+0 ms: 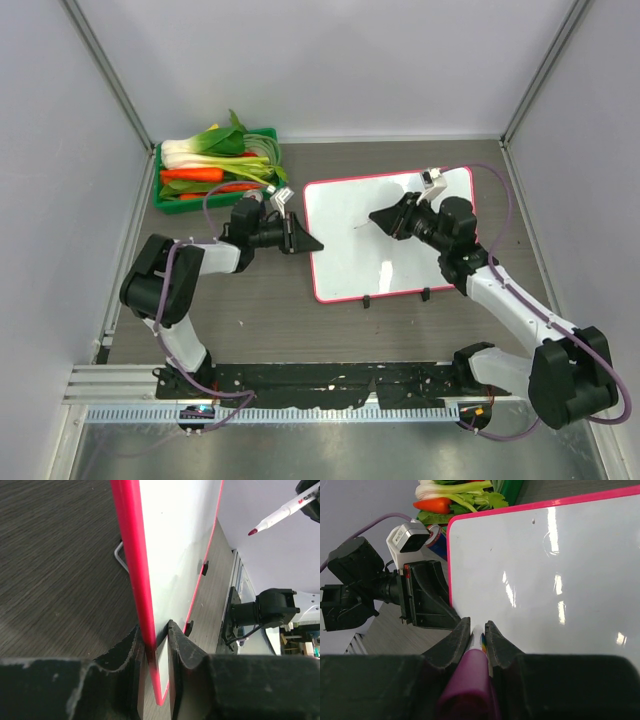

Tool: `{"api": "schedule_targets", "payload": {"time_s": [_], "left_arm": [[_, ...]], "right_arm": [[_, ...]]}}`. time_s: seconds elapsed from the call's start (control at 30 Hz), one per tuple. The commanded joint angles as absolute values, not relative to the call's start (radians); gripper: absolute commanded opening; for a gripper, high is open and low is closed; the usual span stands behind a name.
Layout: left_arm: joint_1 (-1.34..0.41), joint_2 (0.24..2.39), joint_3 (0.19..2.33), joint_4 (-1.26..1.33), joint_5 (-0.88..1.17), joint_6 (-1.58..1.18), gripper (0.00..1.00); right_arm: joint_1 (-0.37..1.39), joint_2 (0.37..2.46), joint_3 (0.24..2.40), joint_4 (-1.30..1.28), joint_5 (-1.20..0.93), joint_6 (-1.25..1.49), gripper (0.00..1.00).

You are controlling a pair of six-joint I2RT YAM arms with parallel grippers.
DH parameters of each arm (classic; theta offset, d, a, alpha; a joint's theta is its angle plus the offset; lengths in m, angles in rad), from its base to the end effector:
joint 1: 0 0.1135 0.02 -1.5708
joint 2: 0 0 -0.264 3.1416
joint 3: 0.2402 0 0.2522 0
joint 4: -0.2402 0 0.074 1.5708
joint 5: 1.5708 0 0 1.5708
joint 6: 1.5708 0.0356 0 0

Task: Write a sentence on the whiteboard
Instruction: Hold the whiteboard at the center of the board.

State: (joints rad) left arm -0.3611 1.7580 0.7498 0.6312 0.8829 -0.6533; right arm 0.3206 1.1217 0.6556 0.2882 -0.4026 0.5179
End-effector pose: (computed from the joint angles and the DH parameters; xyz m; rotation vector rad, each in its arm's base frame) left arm 0.3087 -0.1460 0.1621 0.3465 2.0852 -1.4957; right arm 0.2388 0.0940 0.2759 -0.1290 1.8302 0.9528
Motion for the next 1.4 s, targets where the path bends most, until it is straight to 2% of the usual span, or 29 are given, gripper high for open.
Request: {"api": "schedule_targets", "payload": {"time_s": [0.0, 0.2, 0.4, 0.7, 1.37], "left_arm": [[-0.374, 1.724, 0.764, 0.514, 0.816, -0.548, 0.14], [-0.405, 1.695, 0.764, 0.460, 0.787, -0.508, 0.00], [-0.436, 1.664, 0.769, 0.361, 0.707, -0.440, 0.00], [-0.437, 1.675, 0.773, 0.342, 0.701, -0.422, 0.00], [-0.437, 1.683, 0.767, 0.353, 0.716, -0.396, 0.00]], "right_arm": [[0.321, 1.129, 0.729, 0.382, -0.402, 0.511, 0.01], [0.339, 1.155, 0.762, 0.403, -0.362, 0.503, 0.02], [0.397, 1.173, 0.804, 0.400, -0.272, 0.448, 0.01], [0.522, 1.239, 0.877, 0.367, -0.049, 0.339, 0.01], [0.522, 1.390, 0.962, 0.429, -0.084, 0.379, 0.01]]}}
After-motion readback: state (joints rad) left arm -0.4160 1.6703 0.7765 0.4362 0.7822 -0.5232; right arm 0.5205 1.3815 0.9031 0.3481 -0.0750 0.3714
